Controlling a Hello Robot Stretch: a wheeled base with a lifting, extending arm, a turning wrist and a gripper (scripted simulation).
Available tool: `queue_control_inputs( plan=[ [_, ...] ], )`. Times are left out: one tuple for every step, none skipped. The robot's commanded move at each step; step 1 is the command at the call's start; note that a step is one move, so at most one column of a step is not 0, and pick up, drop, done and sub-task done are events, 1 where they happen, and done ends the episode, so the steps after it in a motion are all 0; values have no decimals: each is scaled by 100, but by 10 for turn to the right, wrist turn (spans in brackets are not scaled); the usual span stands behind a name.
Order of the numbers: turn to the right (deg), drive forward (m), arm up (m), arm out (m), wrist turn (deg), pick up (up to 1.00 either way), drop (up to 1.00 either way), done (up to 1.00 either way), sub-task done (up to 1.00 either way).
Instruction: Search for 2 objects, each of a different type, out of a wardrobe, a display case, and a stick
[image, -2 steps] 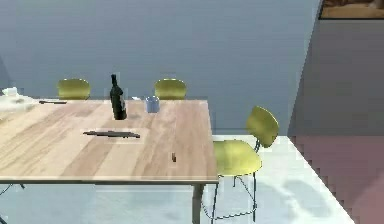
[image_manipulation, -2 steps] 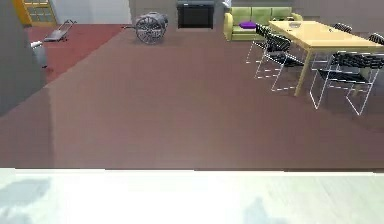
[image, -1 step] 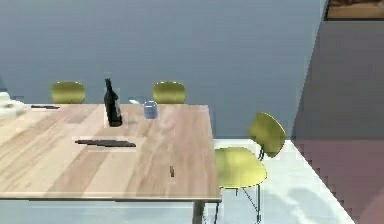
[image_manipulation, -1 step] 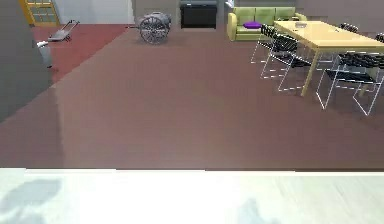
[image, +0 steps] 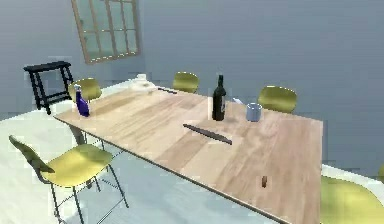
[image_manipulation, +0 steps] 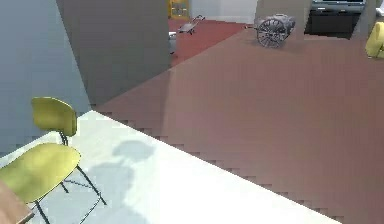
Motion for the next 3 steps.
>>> queue_control_inputs(
  plan=[
    [0,0,0,0,0,0,0,0,100],
    [450,0,0,0,0,0,0,0,0],
    [450,0,0,0,0,0,0,0,0]
  ],
)
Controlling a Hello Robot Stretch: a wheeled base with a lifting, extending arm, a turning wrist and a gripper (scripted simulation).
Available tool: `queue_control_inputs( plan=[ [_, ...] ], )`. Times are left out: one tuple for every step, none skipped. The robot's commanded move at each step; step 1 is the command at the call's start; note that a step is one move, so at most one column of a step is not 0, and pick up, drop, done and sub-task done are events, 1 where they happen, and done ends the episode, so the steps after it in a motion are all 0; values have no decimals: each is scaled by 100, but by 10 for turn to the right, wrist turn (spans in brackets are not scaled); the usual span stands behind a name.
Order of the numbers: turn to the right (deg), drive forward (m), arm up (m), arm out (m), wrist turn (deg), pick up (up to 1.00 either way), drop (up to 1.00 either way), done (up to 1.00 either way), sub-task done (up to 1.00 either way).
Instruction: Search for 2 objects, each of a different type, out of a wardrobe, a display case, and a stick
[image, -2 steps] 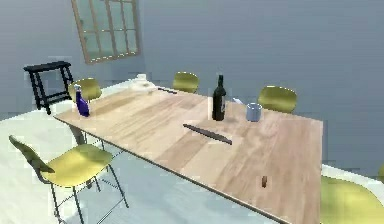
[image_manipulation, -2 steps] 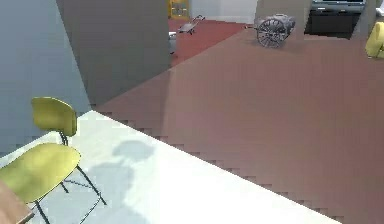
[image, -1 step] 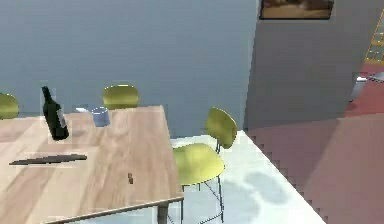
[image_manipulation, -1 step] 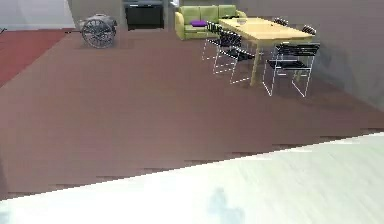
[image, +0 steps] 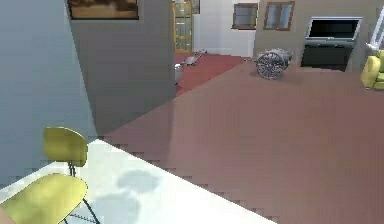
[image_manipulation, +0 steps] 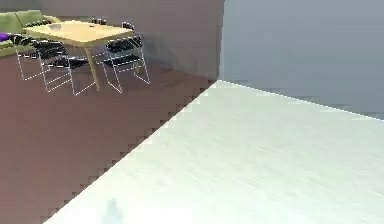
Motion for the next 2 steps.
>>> queue_control_inputs(
  plan=[
    [300,0,0,0,0,0,0,0,0],
    [0,30,0,0,0,0,0,0,0]
  ],
)
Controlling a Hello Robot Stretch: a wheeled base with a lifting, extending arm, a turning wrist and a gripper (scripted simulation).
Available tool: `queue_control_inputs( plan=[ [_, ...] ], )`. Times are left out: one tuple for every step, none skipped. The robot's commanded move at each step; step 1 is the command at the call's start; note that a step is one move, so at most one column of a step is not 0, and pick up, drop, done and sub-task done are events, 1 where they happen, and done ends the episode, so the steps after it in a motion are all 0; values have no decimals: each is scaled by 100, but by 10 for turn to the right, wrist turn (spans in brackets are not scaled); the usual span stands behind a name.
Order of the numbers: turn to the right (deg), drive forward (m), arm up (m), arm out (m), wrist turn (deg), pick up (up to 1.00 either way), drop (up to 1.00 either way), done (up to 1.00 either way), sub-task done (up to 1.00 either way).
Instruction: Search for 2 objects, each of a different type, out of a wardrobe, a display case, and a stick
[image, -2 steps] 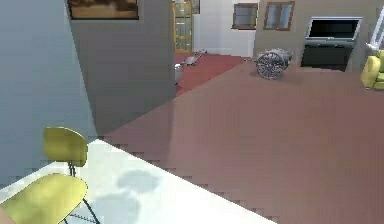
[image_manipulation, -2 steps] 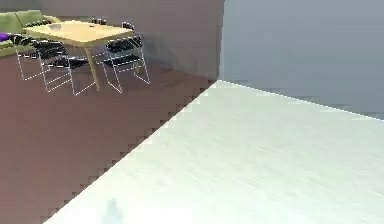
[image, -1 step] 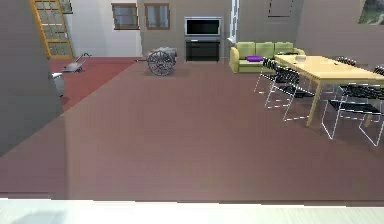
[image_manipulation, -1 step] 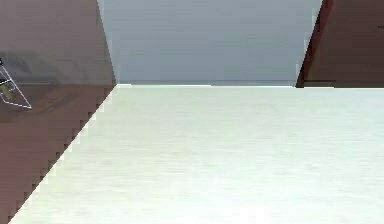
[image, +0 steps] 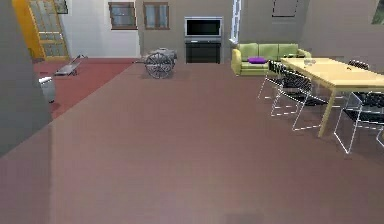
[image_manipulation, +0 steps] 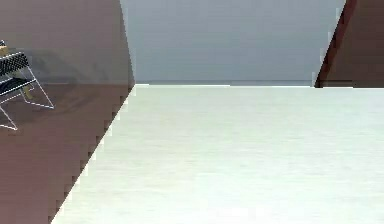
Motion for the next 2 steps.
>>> queue_control_inputs(
  plan=[
    [-240,0,0,0,0,0,0,0,0],
    [0,100,0,0,0,0,0,0,0]
  ],
)
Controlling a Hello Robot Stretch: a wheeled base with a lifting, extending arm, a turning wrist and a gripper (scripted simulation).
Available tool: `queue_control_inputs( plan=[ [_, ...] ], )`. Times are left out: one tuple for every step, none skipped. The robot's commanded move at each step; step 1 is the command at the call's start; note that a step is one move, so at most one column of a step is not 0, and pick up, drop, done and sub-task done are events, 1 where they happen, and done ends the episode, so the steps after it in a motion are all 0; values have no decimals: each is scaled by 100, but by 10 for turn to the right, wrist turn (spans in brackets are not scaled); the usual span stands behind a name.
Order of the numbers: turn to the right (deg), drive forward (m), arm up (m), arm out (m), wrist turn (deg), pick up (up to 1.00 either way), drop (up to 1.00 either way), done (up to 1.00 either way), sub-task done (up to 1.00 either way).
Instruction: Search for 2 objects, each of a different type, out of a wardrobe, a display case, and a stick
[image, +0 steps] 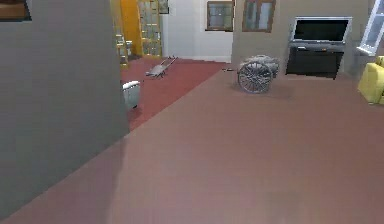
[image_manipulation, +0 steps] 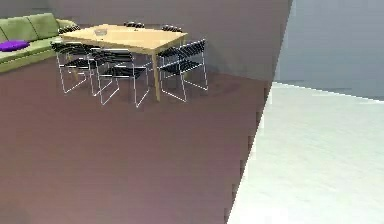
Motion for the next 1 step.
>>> queue_control_inputs(
  plan=[
    [0,100,0,0,0,0,0,0,0]
  ],
)
